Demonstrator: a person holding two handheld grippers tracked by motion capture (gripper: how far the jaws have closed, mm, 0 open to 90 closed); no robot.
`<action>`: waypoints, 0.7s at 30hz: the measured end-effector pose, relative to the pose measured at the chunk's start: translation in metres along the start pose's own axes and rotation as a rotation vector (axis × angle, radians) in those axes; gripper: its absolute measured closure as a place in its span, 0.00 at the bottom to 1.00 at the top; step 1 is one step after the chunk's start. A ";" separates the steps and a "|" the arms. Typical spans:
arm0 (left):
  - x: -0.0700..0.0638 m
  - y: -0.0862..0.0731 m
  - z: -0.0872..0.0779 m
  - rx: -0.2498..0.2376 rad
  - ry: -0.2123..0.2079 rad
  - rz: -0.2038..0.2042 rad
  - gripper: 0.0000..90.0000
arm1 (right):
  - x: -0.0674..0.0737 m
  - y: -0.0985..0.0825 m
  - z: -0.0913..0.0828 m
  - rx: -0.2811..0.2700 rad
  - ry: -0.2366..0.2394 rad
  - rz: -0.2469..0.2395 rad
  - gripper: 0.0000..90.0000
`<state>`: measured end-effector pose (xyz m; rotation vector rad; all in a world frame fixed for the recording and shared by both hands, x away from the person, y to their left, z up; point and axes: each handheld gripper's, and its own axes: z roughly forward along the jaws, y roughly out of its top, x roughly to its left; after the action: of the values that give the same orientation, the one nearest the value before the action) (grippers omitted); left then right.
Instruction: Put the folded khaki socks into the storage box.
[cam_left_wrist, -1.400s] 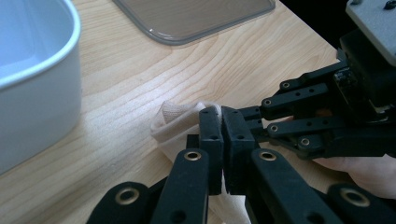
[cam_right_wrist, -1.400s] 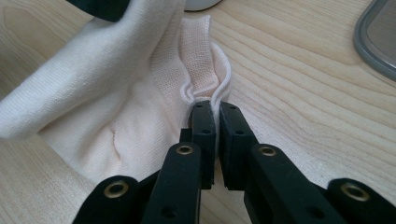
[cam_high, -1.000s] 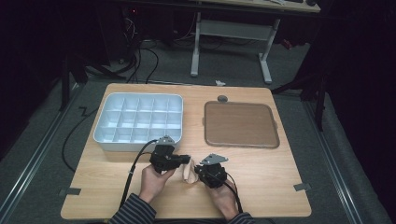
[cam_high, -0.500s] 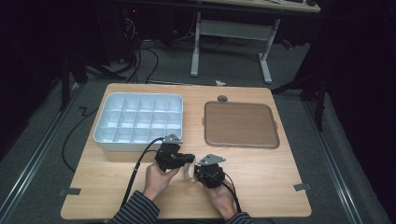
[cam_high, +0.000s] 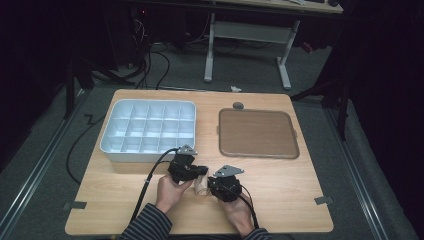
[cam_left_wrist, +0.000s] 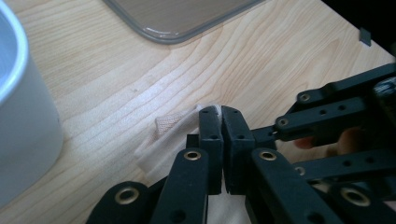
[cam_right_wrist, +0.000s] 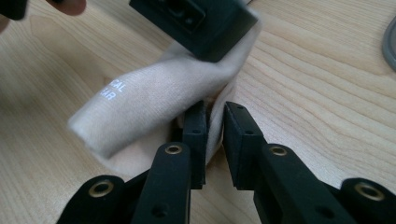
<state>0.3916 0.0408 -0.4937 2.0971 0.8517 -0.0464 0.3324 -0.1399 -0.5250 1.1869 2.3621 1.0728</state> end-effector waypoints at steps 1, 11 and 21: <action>0.001 -0.001 0.000 0.003 0.001 0.002 0.98 | 0.000 0.000 -0.001 -0.001 0.001 0.002 0.87; 0.000 -0.003 0.005 0.017 0.020 0.017 0.98 | 0.002 -0.002 -0.024 -0.042 -0.002 -0.005 0.85; 0.000 -0.004 0.005 0.018 0.022 0.018 0.98 | 0.014 0.006 -0.044 -0.103 0.038 -0.030 0.81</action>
<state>0.3904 0.0386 -0.5000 2.1254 0.8486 -0.0210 0.3031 -0.1480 -0.4902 1.1015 2.3144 1.2020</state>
